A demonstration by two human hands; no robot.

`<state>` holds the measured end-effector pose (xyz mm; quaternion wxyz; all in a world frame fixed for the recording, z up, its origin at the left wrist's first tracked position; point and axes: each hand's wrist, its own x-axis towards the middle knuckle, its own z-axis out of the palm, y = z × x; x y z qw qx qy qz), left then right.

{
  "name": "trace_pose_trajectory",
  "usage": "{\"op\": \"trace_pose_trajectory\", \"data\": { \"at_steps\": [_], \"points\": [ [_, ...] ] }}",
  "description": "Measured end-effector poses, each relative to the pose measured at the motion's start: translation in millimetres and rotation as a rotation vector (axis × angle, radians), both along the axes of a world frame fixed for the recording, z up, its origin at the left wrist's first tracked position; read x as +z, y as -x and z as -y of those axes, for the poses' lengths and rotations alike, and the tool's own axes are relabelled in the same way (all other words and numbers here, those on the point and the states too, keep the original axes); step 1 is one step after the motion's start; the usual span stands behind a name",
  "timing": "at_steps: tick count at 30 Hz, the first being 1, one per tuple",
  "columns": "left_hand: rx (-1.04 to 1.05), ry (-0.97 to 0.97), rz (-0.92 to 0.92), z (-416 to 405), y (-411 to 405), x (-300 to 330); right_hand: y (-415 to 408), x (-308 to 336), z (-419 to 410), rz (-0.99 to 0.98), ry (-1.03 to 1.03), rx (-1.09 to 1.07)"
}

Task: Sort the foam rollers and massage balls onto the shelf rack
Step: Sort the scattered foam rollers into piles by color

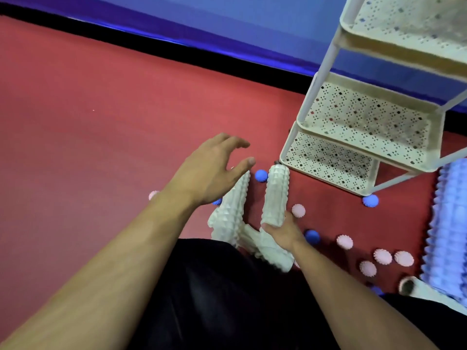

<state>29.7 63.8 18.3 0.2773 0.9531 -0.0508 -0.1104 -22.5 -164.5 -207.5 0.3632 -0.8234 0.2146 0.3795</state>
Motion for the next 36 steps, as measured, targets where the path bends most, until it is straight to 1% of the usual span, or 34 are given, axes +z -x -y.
{"op": "trace_pose_trajectory", "data": {
  "at_steps": [2, 5, 9, 12, 15, 19, 21, 24, 29, 31, 34, 36],
  "points": [
    [-0.021, 0.008, -0.039, 7, -3, -5, 5, -4, -9, -0.057, -0.03, -0.085],
    [-0.034, 0.017, -0.052, 18, -8, -9, 7, -14, -17, -0.078, -0.03, -0.161],
    [-0.04, 0.032, -0.048, 24, -10, -11, 4, -23, -17, -0.05, -0.021, -0.215],
    [-0.033, 0.036, -0.051, 23, -10, -11, 6, -16, -10, -0.028, -0.065, -0.248],
    [-0.031, 0.028, -0.031, 21, -7, -8, 10, -1, -1, 0.029, -0.098, -0.216],
    [-0.015, 0.019, -0.018, 19, 1, 5, 14, 37, 16, 0.127, -0.225, -0.173],
    [0.017, 0.04, 0.004, 20, 4, 16, 13, 66, 27, 0.167, -0.262, -0.14],
    [0.088, 0.135, 0.036, 31, 4, 34, 11, 124, 42, 0.224, -0.316, -0.069],
    [0.164, 0.273, 0.076, 65, 3, 65, 20, 218, 72, 0.398, -0.3, 0.017],
    [0.193, 0.331, 0.118, 82, 7, 82, 29, 250, 85, 0.457, -0.29, 0.005],
    [0.255, 0.475, 0.193, 111, 19, 116, 45, 294, 106, 0.572, -0.284, -0.052],
    [0.285, 0.553, 0.2, 135, 30, 136, 56, 320, 120, 0.628, -0.284, -0.096]
  ]
}}
